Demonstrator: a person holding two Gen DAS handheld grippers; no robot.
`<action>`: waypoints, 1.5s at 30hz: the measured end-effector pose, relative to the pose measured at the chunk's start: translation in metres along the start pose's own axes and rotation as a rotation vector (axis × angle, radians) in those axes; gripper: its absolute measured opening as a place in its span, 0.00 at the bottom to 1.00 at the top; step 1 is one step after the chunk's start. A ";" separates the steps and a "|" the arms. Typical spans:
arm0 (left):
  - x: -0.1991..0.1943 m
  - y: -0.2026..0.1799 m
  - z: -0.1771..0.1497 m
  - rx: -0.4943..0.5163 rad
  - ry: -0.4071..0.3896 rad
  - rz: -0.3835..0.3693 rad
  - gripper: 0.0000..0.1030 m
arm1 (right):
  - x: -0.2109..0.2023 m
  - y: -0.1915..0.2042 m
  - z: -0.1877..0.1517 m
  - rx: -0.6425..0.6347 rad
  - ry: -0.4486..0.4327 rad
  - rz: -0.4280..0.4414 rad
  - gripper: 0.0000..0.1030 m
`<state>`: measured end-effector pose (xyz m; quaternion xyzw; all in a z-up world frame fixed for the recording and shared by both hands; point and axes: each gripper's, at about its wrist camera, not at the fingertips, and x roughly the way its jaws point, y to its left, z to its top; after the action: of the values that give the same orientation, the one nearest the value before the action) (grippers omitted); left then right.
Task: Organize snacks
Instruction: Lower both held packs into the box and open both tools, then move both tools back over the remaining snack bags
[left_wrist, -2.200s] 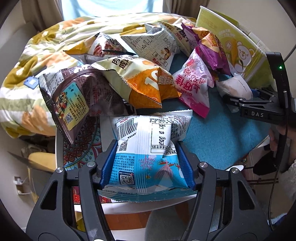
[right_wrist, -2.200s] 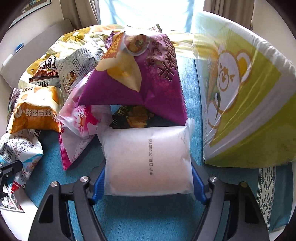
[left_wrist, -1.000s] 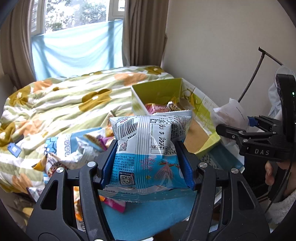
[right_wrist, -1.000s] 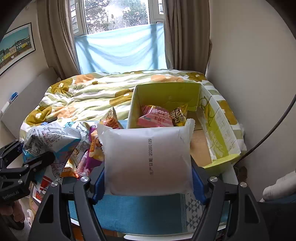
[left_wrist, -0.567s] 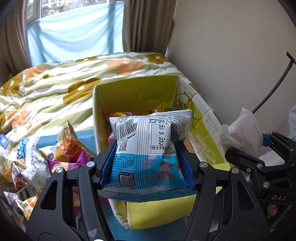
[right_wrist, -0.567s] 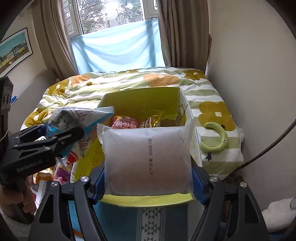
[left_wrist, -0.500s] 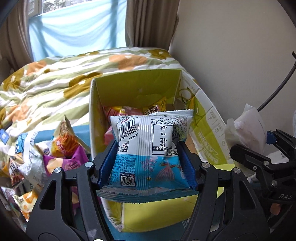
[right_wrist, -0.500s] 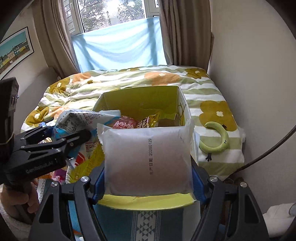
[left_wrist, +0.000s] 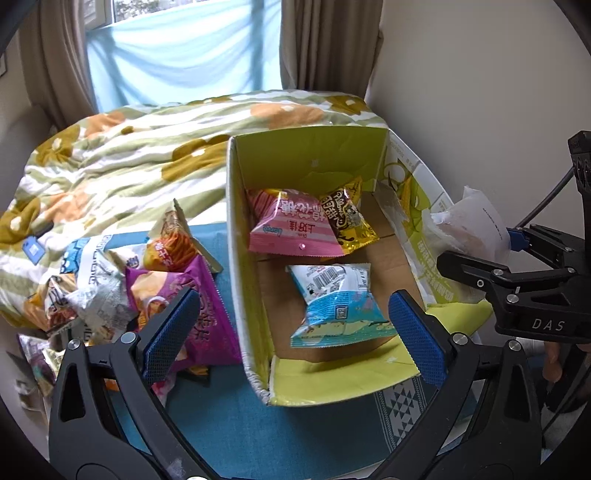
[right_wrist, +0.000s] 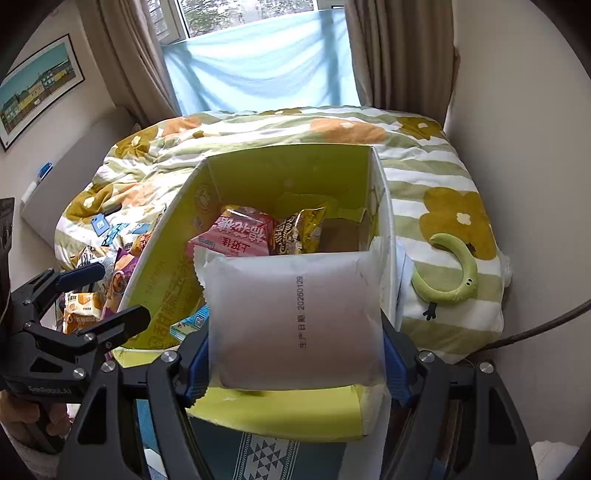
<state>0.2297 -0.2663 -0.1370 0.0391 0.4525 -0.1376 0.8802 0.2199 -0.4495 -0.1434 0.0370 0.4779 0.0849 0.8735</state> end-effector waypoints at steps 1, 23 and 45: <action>-0.003 0.003 0.000 -0.009 -0.004 0.006 0.98 | 0.001 0.004 0.002 -0.016 0.000 0.011 0.69; 0.001 0.027 -0.027 -0.074 0.058 0.040 0.98 | 0.026 0.005 -0.031 0.033 0.011 0.053 0.93; -0.093 0.051 -0.053 -0.205 -0.098 0.174 0.98 | -0.033 0.015 -0.011 -0.027 -0.104 0.050 0.93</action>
<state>0.1508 -0.1884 -0.0956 -0.0186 0.4153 -0.0157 0.9093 0.1913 -0.4409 -0.1200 0.0414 0.4294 0.1114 0.8953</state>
